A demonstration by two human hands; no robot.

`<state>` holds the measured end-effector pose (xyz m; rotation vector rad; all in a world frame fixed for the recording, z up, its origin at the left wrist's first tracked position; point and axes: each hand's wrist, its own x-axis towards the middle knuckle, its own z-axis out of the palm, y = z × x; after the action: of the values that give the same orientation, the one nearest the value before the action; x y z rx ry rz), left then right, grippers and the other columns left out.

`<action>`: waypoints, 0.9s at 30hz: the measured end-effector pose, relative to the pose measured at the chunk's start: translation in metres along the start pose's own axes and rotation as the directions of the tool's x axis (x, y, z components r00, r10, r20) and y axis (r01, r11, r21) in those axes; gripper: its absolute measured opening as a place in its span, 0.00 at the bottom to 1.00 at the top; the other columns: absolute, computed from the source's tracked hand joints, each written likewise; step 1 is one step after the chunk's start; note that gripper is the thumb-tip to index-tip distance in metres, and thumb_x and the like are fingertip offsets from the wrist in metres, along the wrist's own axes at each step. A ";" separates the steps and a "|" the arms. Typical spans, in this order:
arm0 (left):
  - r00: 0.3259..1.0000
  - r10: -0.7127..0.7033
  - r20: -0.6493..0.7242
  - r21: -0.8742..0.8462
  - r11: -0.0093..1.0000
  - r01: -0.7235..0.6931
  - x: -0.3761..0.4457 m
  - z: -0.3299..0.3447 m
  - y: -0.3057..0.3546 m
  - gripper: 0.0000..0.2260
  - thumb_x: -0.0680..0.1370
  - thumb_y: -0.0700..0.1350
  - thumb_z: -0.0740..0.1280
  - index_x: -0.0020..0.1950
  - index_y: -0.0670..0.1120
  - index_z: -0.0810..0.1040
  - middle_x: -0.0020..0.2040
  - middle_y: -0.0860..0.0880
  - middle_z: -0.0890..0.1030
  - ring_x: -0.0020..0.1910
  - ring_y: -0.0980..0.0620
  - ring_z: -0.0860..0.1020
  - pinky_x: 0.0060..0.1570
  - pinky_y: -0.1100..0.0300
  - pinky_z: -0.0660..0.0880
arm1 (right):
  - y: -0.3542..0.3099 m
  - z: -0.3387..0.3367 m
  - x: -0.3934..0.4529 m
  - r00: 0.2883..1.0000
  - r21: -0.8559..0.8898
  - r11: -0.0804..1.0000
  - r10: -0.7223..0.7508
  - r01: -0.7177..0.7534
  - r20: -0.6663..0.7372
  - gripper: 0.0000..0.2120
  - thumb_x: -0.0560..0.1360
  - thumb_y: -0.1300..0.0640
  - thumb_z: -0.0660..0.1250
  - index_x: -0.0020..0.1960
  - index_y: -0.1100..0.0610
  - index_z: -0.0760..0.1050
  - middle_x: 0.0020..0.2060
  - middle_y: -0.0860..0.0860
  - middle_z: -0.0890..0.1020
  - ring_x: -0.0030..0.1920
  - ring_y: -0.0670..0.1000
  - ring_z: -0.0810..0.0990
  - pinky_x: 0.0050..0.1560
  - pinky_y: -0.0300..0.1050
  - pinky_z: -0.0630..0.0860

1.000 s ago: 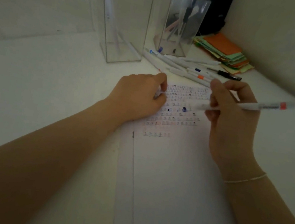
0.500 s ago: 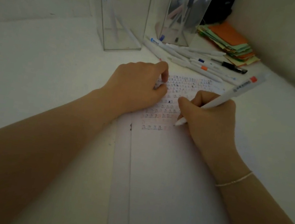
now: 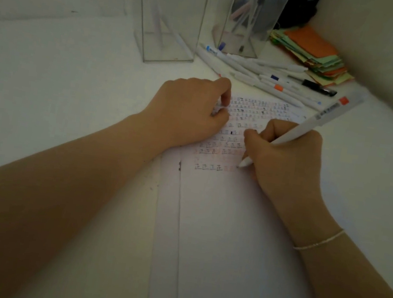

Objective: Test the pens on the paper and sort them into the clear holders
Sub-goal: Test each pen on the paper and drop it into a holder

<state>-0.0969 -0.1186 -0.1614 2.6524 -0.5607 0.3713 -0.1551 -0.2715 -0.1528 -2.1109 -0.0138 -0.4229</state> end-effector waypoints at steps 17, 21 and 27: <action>1.000 0.000 0.003 0.002 1.000 0.000 -0.001 -0.002 0.002 0.09 0.77 0.53 0.59 0.54 0.52 0.72 0.37 0.56 0.71 0.39 0.51 0.73 0.41 0.56 0.68 | -0.001 0.001 -0.003 1.000 0.057 0.998 0.004 -0.003 -0.020 0.14 0.70 0.66 0.67 0.32 0.74 0.67 0.28 0.70 0.75 0.26 0.62 0.72 0.25 0.41 0.68; 1.000 0.023 0.009 0.024 0.999 -0.024 -0.002 -0.004 0.003 0.10 0.77 0.52 0.59 0.55 0.51 0.73 0.37 0.56 0.70 0.39 0.52 0.72 0.40 0.57 0.67 | 0.000 -0.007 0.003 0.987 0.361 0.922 0.158 -0.143 -0.012 0.16 0.72 0.61 0.71 0.29 0.62 0.70 0.24 0.57 0.77 0.20 0.47 0.68 0.22 0.36 0.66; 0.976 0.219 -0.001 -0.253 0.944 -0.212 0.006 -0.020 0.019 0.16 0.75 0.56 0.58 0.53 0.51 0.81 0.51 0.52 0.79 0.51 0.52 0.75 0.54 0.52 0.70 | -0.003 -0.016 0.011 0.961 0.692 0.685 0.273 -0.226 0.043 0.14 0.75 0.59 0.67 0.30 0.59 0.74 0.23 0.52 0.77 0.23 0.50 0.75 0.27 0.41 0.74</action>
<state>-0.1036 -0.1280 -0.1354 2.3620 -0.8517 0.3047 -0.1495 -0.2847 -0.1392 -1.3185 0.1356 -0.2584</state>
